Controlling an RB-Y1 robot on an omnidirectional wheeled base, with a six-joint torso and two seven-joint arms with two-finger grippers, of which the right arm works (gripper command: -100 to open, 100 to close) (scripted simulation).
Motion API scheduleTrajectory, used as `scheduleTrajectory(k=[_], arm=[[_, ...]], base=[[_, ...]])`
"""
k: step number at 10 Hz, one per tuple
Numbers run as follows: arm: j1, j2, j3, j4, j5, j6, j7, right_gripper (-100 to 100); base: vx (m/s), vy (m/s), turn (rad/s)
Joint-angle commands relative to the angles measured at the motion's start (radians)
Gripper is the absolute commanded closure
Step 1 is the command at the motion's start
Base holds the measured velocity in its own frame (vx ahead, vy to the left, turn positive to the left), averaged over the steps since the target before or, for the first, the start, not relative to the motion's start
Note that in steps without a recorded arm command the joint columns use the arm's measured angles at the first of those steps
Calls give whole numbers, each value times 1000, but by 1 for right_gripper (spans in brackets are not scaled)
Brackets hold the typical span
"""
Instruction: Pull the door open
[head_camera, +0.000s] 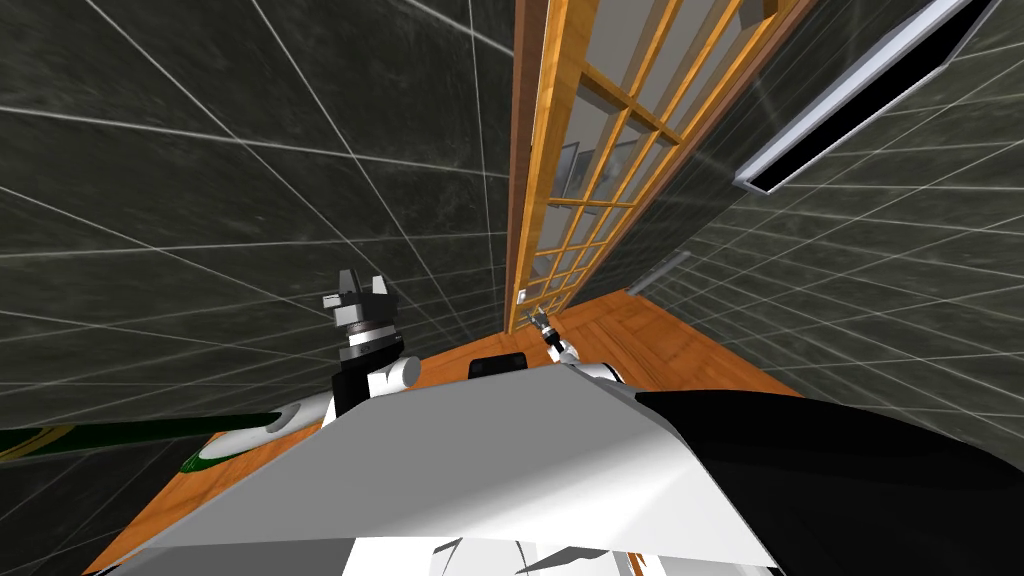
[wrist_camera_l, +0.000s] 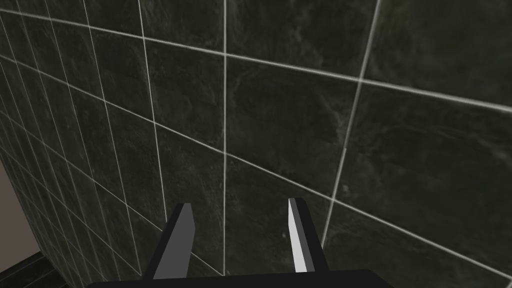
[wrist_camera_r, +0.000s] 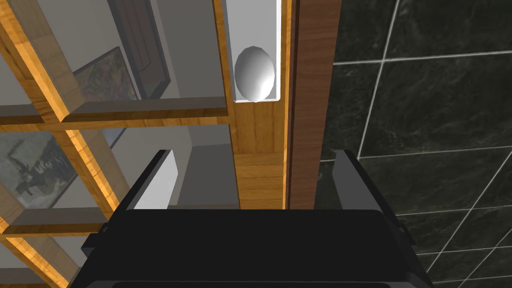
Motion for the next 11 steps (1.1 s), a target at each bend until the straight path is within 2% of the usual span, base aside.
scheduleTrajectory(k=[1,2,3,5,8,10,11], arm=[[-22,-14,-7,50,2,-27,23,-100],[-16,-11,-5,35,2,-15,14,-100],[-17,-15,-20,47,-12,-17,24,-100],[-16,-22,-54,58,-42,-9,41,-100],[-16,-22,-54,58,-42,-9,41,-100],[-14,-28,-85,68,-70,-2,55,-100],[-14,-28,-85,77,-70,-2,55,-100]], base=[[-38,23,-7],[-13,9,-2],[6,17,190],[40,30,362],[23,4,15],[42,-2,291],[45,-9,64]])
